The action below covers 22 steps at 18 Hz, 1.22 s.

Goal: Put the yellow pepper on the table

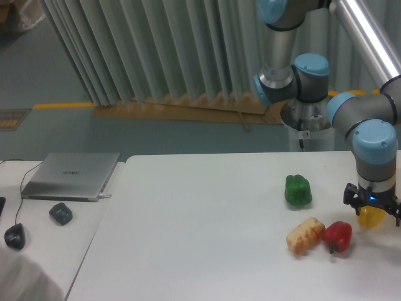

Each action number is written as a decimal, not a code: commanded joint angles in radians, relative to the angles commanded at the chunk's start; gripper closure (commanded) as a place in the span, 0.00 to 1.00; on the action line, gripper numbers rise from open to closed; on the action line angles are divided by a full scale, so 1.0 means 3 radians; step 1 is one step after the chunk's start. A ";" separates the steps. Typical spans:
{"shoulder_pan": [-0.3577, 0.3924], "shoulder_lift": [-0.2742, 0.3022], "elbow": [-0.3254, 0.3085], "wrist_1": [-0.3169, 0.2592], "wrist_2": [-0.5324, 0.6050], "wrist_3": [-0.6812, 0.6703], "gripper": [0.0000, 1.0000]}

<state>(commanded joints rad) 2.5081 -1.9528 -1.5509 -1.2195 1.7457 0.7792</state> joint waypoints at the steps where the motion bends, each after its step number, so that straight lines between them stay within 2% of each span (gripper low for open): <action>1: -0.0025 0.0081 0.0005 -0.0025 -0.0040 0.0076 0.00; 2: -0.0086 0.0148 0.0005 -0.0081 -0.0056 0.0193 0.00; 4: -0.0138 0.0235 0.0031 -0.0351 -0.0046 0.0438 0.00; 7: -0.0210 0.0521 0.0031 -0.0684 -0.0178 0.0756 0.00; 10: -0.0215 0.0715 0.0000 -0.0772 -0.0470 0.0767 0.00; 13: -0.0327 0.0782 0.0036 -0.0996 -0.0481 0.0930 0.00; 15: -0.0368 0.0788 0.0046 -0.1145 -0.0486 0.1231 0.00; 19: -0.0399 0.0936 -0.0076 -0.1222 -0.0491 0.1840 0.00; 20: -0.0389 0.0931 -0.0061 -0.1364 -0.0486 0.1897 0.00; 22: -0.0384 0.0941 -0.0015 -0.1488 -0.0486 0.2141 0.00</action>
<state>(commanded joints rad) 2.3930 -1.6705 -1.5555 -1.6658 1.5999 1.4215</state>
